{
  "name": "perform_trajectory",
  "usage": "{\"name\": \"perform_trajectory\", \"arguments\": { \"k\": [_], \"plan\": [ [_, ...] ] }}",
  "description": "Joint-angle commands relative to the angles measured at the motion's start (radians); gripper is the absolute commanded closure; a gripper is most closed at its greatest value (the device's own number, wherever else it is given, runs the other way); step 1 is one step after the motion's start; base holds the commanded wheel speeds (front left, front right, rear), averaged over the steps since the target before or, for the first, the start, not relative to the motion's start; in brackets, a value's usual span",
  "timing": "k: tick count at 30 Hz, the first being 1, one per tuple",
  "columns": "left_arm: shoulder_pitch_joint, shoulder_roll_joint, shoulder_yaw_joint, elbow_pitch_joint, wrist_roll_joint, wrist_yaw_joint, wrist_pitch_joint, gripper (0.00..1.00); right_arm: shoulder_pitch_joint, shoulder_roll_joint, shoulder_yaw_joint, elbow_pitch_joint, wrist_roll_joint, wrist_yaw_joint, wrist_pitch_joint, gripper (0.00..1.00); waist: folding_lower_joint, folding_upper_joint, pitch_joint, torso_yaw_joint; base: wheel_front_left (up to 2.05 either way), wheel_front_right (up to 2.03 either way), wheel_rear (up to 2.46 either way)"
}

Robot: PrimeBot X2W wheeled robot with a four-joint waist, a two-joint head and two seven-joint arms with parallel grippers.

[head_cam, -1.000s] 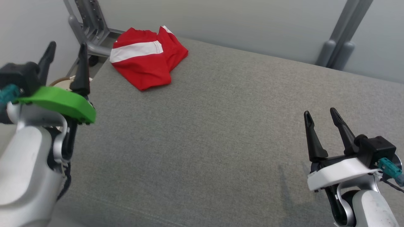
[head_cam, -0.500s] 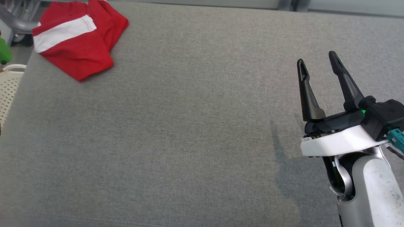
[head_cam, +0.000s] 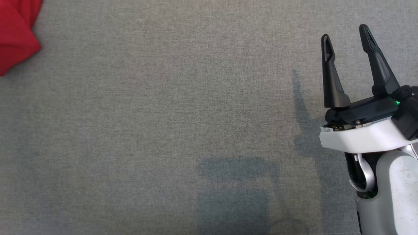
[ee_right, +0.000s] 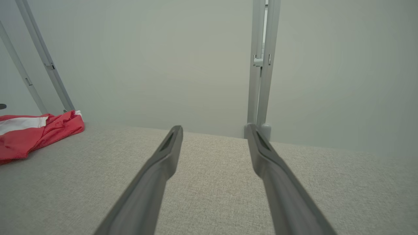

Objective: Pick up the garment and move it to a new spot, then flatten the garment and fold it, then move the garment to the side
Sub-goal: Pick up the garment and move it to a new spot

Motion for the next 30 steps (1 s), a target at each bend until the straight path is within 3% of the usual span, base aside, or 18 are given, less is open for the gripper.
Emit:
{"name": "perform_trajectory", "arguments": {
  "k": [1,16,17,18,19,30],
  "plan": [
    [-0.025,0.011,0.000,0.008,0.001,-0.005,0.003,0.00,-0.015,-0.002,-0.001,-0.010,-0.007,0.000,0.001,0.00,-0.0003,0.0000,0.074,-0.053,0.00,0.00,0.00],
    [-0.062,0.007,-0.029,0.123,-0.009,0.009,0.100,0.02,-0.053,-0.003,0.014,-0.122,-0.042,0.000,0.025,0.00,-0.0003,0.0000,0.131,-0.099,0.00,0.00,0.00],
    [-0.060,0.004,-0.031,0.127,-0.010,0.009,0.103,0.24,-0.053,-0.003,0.013,-0.125,-0.042,0.000,0.025,0.00,-0.0003,0.0000,0.133,-0.102,0.00,0.00,0.00],
    [-0.058,0.003,-0.031,0.130,-0.012,0.010,0.102,0.68,-0.052,-0.003,0.011,-0.128,-0.041,0.000,0.024,0.00,-0.0003,0.0000,0.134,-0.104,0.00,0.00,0.00],
    [-0.054,0.001,-0.032,0.132,-0.012,0.013,0.098,1.00,-0.052,-0.003,0.009,-0.129,-0.040,0.000,0.023,0.00,-0.0003,0.0000,0.134,-0.106,0.00,0.00,0.00],
    [-0.082,0.038,-0.039,0.084,0.016,0.013,-0.010,1.00,-0.033,-0.003,-0.010,-0.090,-0.009,0.000,-0.013,0.00,-0.0003,0.0000,0.064,-0.112,0.00,0.00,0.00]
  ]
}}
